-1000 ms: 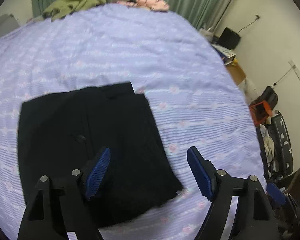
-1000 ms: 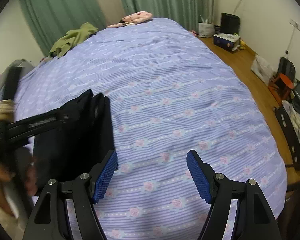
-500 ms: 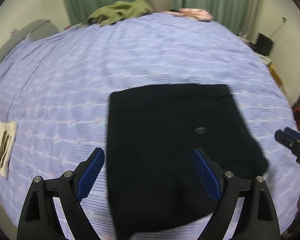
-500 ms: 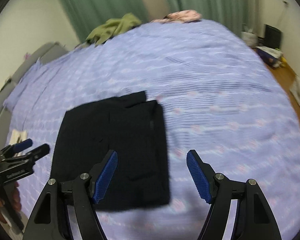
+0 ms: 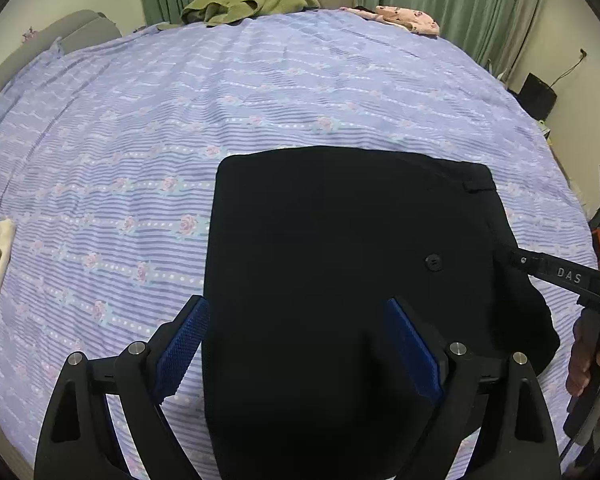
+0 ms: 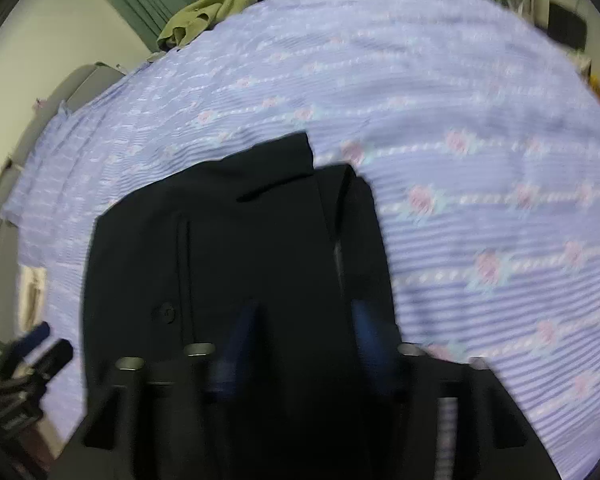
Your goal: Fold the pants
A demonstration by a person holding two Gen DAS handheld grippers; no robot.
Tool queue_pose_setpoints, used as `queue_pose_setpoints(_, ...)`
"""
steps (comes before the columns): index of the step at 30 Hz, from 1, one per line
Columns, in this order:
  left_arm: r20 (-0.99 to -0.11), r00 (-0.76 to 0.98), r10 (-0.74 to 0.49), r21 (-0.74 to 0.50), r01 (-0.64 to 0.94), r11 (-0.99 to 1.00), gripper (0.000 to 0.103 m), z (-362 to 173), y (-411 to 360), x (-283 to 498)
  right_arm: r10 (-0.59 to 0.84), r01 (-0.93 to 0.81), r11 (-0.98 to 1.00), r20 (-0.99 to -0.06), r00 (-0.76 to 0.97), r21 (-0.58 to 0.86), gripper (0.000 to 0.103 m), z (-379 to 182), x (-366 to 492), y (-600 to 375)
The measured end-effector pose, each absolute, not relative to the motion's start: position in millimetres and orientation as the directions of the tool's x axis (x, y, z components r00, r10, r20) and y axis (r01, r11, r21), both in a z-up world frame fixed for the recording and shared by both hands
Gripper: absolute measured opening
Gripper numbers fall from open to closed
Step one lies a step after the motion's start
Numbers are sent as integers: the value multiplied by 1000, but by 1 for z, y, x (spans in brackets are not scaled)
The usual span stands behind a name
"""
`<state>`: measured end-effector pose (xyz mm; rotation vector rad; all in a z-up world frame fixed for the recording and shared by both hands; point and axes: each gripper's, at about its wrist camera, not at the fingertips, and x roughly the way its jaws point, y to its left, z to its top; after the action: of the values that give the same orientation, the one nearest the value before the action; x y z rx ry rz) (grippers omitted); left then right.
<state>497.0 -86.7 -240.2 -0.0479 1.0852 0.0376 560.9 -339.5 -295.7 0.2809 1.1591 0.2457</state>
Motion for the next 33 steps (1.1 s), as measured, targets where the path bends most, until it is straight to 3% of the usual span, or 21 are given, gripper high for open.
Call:
queue_pose_setpoints(2, -882, 471, 1, -25, -49, 998, 90, -238, -86, 495, 327, -53, 940, -849, 415, 336, 35, -285, 554, -341)
queue_pose_setpoints(5, -881, 473, 1, -24, -47, 999, 90, -238, -85, 493, 391, -104, 915, -795, 463, 389, 28, -262, 542, -340)
queue_pose_setpoints(8, -885, 465, 2, -28, -57, 998, 90, -240, -84, 493, 457, -154, 887, -780, 428, 435, 28, -259, 548, -334)
queue_pose_setpoints(12, -892, 452, 1, -33, -68, 997, 90, -242, -83, 491, 427, -147, 904, -824, 372, 402, 28, -280, 566, -325)
queue_pose_setpoints(13, -892, 451, 2, -32, -68, 997, 90, -242, -83, 490, 403, -106, 914, -843, 357, 392, 25, -289, 571, -326)
queue_pose_setpoints(14, -891, 453, 7, -26, -67, 997, 90, -241, -83, 489, 399, -87, 914, -843, 362, 395, 7, -291, 571, -328)
queue_pose_setpoints(19, -886, 463, 10, -18, -57, 998, 90, -238, -83, 486, 328, -57, 937, -811, 484, 344, 6, -254, 547, -343)
queue_pose_setpoints(22, -894, 449, 20, -7, -58, 998, 90, -244, -85, 489, 269, -5, 954, -845, 463, 301, 6, -268, 553, -351)
queue_pose_setpoints(24, -899, 437, 27, 4, -54, 999, 90, -248, -86, 489, 268, 20, 953, -867, 420, 303, 8, -287, 559, -355)
queue_pose_setpoints(26, -901, 431, 45, 28, -46, 999, 90, -251, -88, 487, 223, 22, 967, -885, 409, 254, 34, -291, 561, -355)
queue_pose_setpoints(28, -902, 428, 52, 38, -41, 998, 90, -252, -89, 484, 140, 9, 987, -886, 442, 160, 51, -281, 553, -354)
queue_pose_setpoints(33, -899, 435, 49, 37, -36, 999, 90, -243, -89, 476, 96, -29, 995, -880, 466, 93, 54, -255, 527, -357)
